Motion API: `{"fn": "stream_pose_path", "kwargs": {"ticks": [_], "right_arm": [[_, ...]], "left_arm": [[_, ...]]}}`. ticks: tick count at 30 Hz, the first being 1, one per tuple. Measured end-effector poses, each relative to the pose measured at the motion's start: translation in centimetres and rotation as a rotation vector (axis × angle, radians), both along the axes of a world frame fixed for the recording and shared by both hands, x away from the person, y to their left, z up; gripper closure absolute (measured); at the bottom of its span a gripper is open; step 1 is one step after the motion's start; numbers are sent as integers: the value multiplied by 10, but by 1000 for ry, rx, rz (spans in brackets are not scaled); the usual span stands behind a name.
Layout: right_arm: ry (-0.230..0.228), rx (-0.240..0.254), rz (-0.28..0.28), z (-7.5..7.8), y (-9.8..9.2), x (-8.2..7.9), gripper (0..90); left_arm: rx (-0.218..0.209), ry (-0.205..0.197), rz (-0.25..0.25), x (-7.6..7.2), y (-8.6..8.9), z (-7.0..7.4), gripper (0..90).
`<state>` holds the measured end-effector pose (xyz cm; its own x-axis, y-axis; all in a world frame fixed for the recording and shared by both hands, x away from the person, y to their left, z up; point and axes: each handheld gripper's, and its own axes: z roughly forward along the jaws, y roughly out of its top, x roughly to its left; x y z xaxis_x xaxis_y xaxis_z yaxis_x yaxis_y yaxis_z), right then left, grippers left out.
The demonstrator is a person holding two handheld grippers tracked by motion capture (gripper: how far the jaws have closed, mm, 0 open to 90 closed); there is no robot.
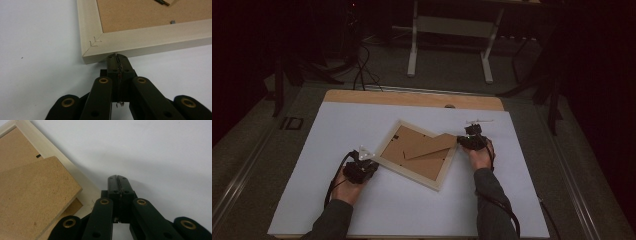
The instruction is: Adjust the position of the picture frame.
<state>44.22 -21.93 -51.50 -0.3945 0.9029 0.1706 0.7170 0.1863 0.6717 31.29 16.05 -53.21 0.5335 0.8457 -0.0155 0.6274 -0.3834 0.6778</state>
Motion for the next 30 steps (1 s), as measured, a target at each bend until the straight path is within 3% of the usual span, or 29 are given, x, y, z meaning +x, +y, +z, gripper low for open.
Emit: {"fn": "stream_pose_path", "kwargs": {"ticks": [14, 22, 24, 30], "right_arm": [[30, 33, 10, 0, -1, -8, 900], [78, 33, 74, 2, -2, -9, 900], [88, 65, 82, 3, -3, -8, 900], [70, 67, 97, 2, 2, -6, 899]], "left_arm": [[-13, 10, 17, 9, -2, 0, 900], [-31, 14, 46, 12, -5, -1, 900], [-23, 11, 50, 11, -6, 0, 900], [-27, 12, 48, 12, -6, -1, 900]]}}
